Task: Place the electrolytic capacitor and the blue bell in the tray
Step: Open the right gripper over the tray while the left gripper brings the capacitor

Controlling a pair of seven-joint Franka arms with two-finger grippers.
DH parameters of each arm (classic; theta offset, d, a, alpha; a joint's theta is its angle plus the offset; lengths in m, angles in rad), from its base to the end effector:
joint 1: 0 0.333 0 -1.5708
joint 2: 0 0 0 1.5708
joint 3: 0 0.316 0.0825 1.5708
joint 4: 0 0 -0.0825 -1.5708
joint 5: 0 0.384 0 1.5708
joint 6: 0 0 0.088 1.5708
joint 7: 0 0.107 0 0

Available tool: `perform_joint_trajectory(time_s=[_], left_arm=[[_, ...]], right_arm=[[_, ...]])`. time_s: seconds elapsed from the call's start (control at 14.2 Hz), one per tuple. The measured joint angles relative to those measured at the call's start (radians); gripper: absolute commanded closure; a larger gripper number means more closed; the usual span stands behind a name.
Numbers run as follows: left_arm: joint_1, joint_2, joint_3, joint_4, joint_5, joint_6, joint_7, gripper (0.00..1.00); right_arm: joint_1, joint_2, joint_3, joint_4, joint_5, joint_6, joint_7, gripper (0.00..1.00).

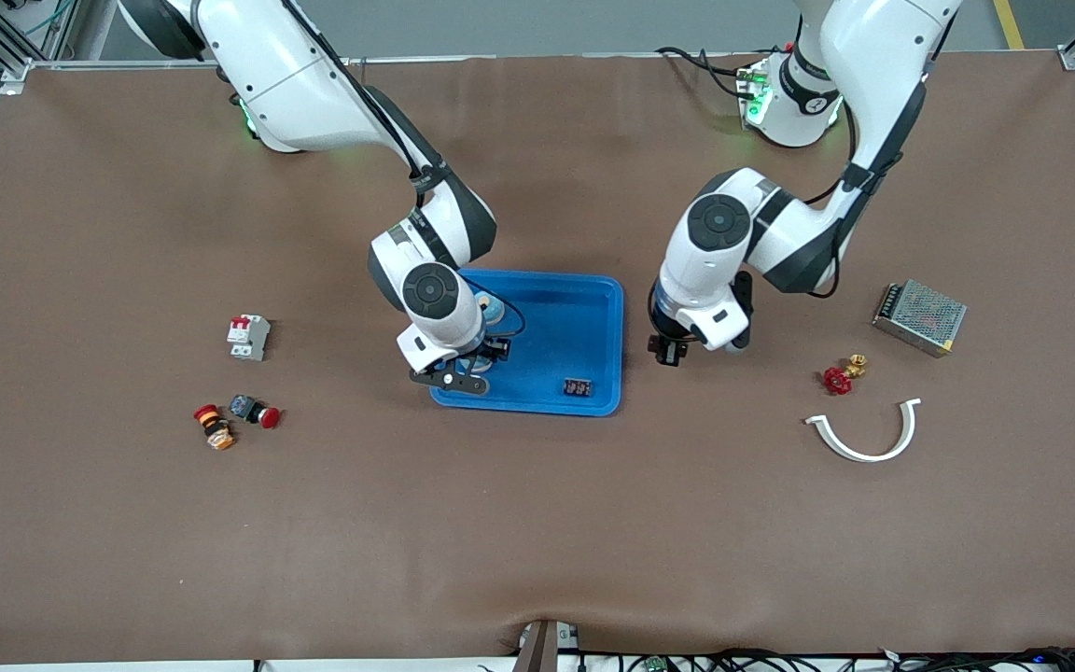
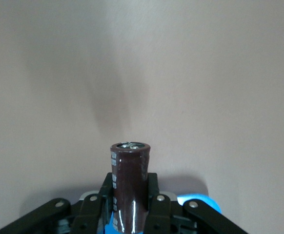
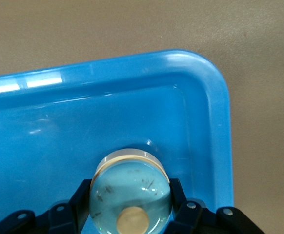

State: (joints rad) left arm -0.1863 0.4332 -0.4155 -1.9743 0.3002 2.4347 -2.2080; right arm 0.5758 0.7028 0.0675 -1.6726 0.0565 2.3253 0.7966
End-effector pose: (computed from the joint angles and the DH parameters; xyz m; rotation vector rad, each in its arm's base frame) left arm 0.5172 -0.3409 0.2720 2.3235 2.0064 0.0705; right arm 0.5428 0.4024 0.1910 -3.0906 0.3225 0.1438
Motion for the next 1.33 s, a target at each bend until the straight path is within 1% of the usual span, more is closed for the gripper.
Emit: perform_joint_trajectory(time_s=[0.07, 0.14, 0.21, 0.28, 0.63, 0.84, 0.98, 1.12, 1.33], left_arm=[[-0.021, 0.013, 0.0, 0.011, 0.0, 0.0, -0.045, 1.0], [-0.039, 0.029, 0.0, 0.022, 0.0, 0.0, -0.088, 1.0], [-0.054, 0.047, 0.0, 0.034, 0.0, 0.0, -0.127, 1.0], [-0.068, 0.065, 0.0, 0.047, 0.0, 0.0, -0.161, 1.0], [-0.118, 0.125, 0.0, 0.09, 0.0, -0.001, -0.293, 1.0], [-0.155, 0.159, 0.003, 0.128, 0.0, -0.001, -0.337, 1.0], [-0.182, 0.181, 0.013, 0.147, 0.0, -0.001, -0.349, 1.0], [-0.219, 0.193, 0.038, 0.157, 0.0, -0.002, -0.356, 1.0], [-0.264, 0.211, 0.058, 0.161, 0.001, -0.004, -0.37, 1.0]], right_arm=[[0.0, 0.001, 0.0, 0.0, 0.0, 0.0, 0.0, 0.51], [0.0, 0.001, 0.0, 0.0, 0.0, 0.001, 0.0, 0.34], [0.0, 0.002, 0.0, 0.0, 0.0, 0.001, 0.0, 0.04], [0.0, 0.002, 0.0, 0.0, 0.0, 0.001, 0.0, 0.0], [0.0, 0.002, 0.0, 0.0, 0.0, 0.001, 0.0, 0.0], [0.0, 0.002, 0.0, 0.003, 0.0, -0.002, 0.0, 0.0], [0.0, -0.003, 0.0, 0.01, 0.0, -0.03, 0.0, 0.0], [0.0, -0.035, 0.0, 0.022, 0.0, -0.083, 0.0, 0.0], [0.0, -0.128, -0.003, 0.034, -0.001, -0.207, -0.001, 0.0]])
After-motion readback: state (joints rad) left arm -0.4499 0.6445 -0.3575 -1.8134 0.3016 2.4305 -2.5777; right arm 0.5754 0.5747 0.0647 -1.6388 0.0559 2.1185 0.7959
